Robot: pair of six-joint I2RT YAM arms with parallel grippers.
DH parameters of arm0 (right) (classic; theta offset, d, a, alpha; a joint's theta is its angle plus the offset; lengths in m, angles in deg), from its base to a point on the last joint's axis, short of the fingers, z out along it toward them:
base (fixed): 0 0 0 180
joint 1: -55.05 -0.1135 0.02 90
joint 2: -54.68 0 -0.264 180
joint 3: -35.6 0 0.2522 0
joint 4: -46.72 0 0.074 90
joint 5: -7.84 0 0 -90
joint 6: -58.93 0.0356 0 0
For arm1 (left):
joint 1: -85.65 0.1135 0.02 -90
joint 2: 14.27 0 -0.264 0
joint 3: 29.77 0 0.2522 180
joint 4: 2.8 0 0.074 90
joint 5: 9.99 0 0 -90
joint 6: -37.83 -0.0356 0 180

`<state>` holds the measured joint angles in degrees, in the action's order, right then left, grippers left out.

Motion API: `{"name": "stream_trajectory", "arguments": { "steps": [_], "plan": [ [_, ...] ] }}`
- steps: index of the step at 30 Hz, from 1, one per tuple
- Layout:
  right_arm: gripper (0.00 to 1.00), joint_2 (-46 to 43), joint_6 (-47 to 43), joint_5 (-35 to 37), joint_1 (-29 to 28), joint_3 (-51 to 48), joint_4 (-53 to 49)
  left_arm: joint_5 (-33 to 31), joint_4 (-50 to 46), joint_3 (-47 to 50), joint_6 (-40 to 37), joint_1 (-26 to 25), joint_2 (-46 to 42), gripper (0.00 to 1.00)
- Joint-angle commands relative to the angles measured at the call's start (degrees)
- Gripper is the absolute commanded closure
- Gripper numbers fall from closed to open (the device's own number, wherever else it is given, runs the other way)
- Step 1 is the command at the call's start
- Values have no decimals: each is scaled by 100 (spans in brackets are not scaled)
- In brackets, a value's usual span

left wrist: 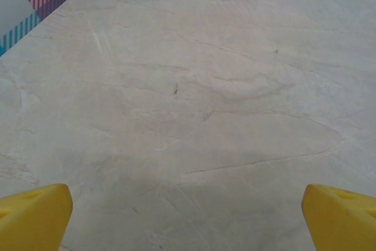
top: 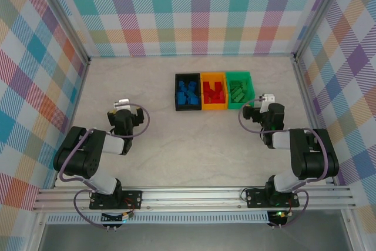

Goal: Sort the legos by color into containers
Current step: Reset both arms

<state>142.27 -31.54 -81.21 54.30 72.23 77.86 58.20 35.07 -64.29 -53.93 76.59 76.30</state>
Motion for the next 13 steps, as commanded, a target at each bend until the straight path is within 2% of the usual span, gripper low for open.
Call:
{"name": "stream_trajectory", "arguments": {
  "steps": [1, 13],
  "plan": [
    [1, 13, 78, -174, -2, 103, 135, 268, 79, -131, 56, 119, 1, 0],
    [1, 14, 86, -261, 35, 129, 99, 265, 110, -136, 50, 128, 16, 0]
  ]
}}
